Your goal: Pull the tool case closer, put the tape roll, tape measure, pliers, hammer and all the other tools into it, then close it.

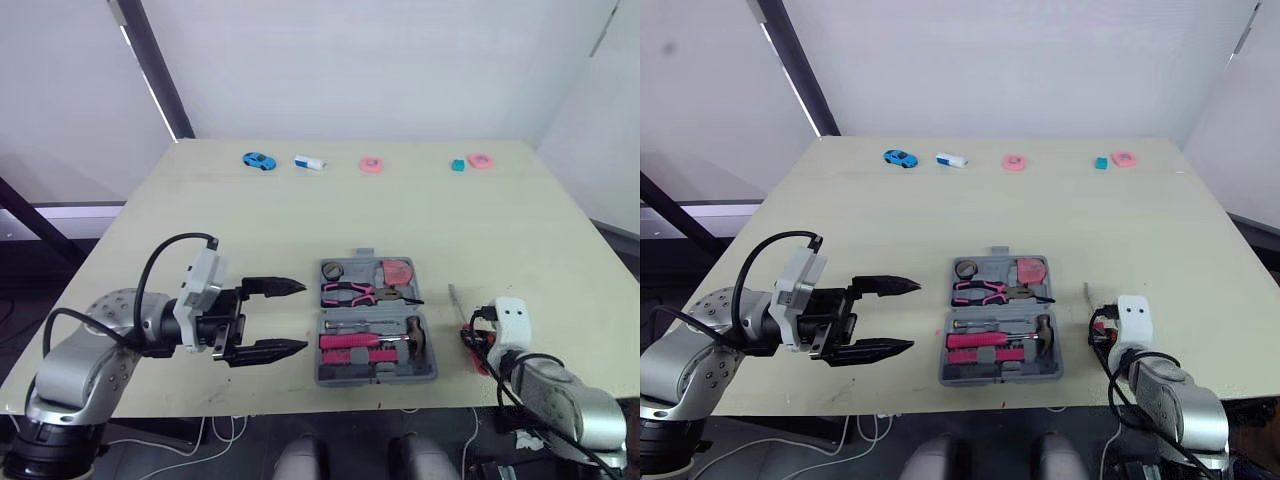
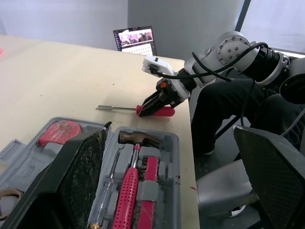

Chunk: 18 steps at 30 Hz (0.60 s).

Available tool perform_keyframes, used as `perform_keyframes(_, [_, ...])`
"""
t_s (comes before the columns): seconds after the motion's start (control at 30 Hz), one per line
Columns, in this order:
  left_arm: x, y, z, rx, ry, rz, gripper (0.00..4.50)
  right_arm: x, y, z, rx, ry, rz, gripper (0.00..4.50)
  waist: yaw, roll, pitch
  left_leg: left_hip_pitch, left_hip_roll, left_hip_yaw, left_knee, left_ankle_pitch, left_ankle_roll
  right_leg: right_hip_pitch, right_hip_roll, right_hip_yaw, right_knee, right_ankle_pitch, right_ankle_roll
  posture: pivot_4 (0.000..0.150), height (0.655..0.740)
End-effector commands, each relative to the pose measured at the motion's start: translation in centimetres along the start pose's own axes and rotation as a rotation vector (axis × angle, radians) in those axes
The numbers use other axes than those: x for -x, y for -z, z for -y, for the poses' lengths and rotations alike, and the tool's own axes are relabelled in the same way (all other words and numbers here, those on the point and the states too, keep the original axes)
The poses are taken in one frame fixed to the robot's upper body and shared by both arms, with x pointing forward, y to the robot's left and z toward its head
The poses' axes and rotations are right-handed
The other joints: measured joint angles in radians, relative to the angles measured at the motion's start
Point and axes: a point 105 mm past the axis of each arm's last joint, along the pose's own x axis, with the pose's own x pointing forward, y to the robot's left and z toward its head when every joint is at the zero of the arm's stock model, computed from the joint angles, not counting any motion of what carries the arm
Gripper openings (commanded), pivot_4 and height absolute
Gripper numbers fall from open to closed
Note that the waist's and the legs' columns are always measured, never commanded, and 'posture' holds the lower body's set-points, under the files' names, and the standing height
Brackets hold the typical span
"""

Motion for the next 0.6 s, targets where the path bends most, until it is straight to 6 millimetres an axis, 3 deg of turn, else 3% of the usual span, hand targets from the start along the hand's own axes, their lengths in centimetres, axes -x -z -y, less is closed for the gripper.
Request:
perform_keyframes(0.03, [-0.2, -0.5, 0.4, -0.043, 0.017, -0.004, 4.50, 0.3, -0.3, 0.3, 0.016, 0.010, 0.020, 2.35, 0.000, 0.000, 0.000, 0.000, 0.000, 0.000, 0.000, 0.000, 0.000, 0.000, 0.000, 0.000, 0.000, 0.000, 0.000, 0.150, 0.7395])
perform_keyframes(0.1, [-0.1, -0.4, 0.4, -0.041, 0.012, -0.005, 4.50, 0.6, -0.7, 0.4, 0.030, 0.003, 0.033, 3.13, 0.002, 0.000, 0.000, 0.000, 0.000, 0.000, 0.000, 0.000, 0.000, 0.000, 0.000, 0.000, 0.000, -0.001, 0.002, 0.150, 0.7395])
perform_keyframes(0.13, [0.0, -0.4, 0.4, -0.040, 0.011, -0.006, 4.50, 0.8, -0.9, 0.6, 0.039, 0.005, 0.041, 3.76, 0.002, 0.000, 0.000, 0.000, 0.000, 0.000, 0.000, 0.000, 0.000, 0.000, 0.000, 0.000, 0.000, -0.001, 0.002, 0.150, 0.7395])
perform_keyframes(0.2, [0.1, -0.3, 0.5, -0.038, 0.009, -0.007, 4.50, 1.2, -1.6, 1.2, 0.085, 0.028, 0.065, 4.39, 0.002, 0.000, 0.000, 0.000, 0.000, 0.000, 0.000, 0.000, 0.000, 0.000, 0.000, 0.000, 0.000, -0.001, 0.002, 0.150, 0.7395])
perform_keyframes(0.3, [0.2, -0.3, 0.5, -0.037, 0.006, -0.009, 4.50, 2.1, -2.7, 1.8, 0.200, 0.039, 0.109, 4.46, 0.001, 0.000, 0.000, 0.000, 0.000, 0.000, 0.000, 0.000, 0.000, 0.000, -0.001, 0.000, -0.001, -0.001, 0.002, 0.150, 0.7395])
perform_keyframes(0.43, [0.2, -0.1, 0.6, -0.032, 0.001, -0.009, 4.50, 3.4, -4.9, 0.9, 0.248, -0.079, 0.207, 4.46, -0.002, 0.000, 0.000, 0.000, 0.000, 0.000, -0.001, 0.000, 0.000, -0.001, 0.000, 0.000, -0.001, -0.001, 0.002, 0.150, 0.7395])
perform_keyframes(0.6, [0.0, -0.1, 0.5, -0.022, -0.006, -0.009, 4.50, 4.2, -5.2, 0.2, 0.378, -0.304, 0.170, 4.46, 0.002, 0.000, 0.000, 0.000, 0.001, 0.000, 0.000, 0.000, 0.000, -0.001, 0.001, 0.000, -0.001, -0.001, 0.002, 0.150, 0.7395])
